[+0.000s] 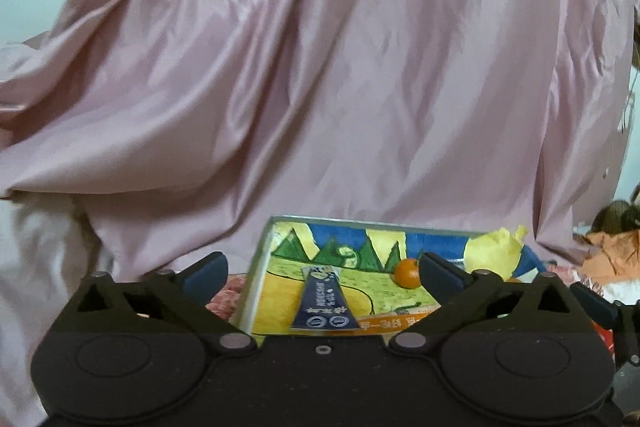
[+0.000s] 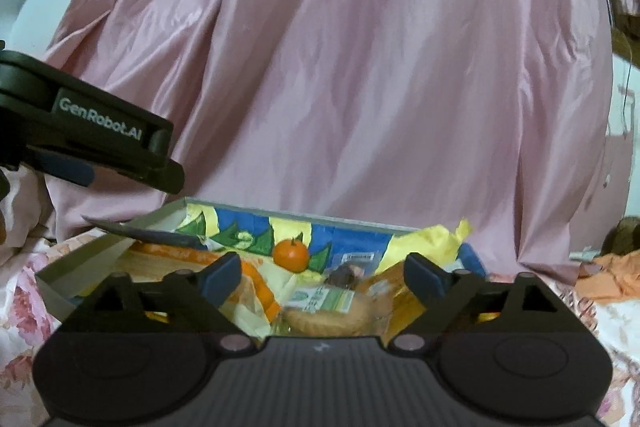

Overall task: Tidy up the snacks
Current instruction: 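Open both grippers to drop the stick pack and biscuit into the tray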

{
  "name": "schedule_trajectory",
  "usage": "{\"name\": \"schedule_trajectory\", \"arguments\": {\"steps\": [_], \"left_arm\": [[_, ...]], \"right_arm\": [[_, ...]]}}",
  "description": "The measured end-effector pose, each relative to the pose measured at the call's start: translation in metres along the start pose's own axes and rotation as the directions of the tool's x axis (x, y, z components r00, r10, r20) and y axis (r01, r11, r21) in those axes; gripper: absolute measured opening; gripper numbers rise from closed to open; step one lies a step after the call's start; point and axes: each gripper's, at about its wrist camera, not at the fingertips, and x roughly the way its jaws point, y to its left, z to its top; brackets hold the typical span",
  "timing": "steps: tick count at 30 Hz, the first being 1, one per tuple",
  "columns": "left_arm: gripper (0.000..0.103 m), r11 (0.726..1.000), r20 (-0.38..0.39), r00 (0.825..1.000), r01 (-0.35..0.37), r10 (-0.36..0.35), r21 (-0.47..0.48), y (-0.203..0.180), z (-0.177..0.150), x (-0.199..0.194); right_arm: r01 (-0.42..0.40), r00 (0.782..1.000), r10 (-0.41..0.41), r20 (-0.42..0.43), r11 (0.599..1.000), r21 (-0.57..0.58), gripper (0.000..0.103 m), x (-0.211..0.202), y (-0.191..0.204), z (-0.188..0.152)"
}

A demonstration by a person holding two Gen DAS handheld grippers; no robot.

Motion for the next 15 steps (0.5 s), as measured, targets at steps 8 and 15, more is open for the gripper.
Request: {"name": "schedule_trajectory", "arguments": {"steps": [8,15], "left_arm": [[0.102,0.998,0.043,0.999,-0.001,0.004,-0.063,0.02,-0.005,-0.047],[0.102,0.998,0.071,0.997,-0.02,0.024,-0.062,0.026,-0.012,-0.087]], "right_arm": [[-0.019,0.998,0.016,0.066,0.999,0.043,0.103,-0.037,-0.002,0.024],[-0.019,0.997,0.012,0.078,0.996,0.091,0.103,-0.071,-0.007,0.032]]}}
